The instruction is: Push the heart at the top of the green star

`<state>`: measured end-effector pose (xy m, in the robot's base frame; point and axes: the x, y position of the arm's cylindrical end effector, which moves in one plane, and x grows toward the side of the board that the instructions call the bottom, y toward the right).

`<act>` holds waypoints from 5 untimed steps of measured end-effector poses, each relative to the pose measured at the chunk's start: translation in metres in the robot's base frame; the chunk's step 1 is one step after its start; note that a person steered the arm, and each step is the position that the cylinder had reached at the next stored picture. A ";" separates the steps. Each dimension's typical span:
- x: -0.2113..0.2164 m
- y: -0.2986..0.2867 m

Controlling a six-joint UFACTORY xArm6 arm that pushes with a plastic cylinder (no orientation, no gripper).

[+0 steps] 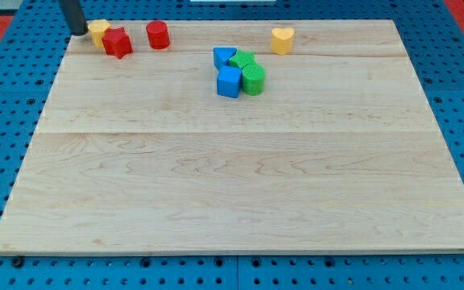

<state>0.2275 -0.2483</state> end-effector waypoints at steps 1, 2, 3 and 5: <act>0.014 0.049; 0.033 0.050; 0.084 0.054; 0.208 0.147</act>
<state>0.4352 -0.1017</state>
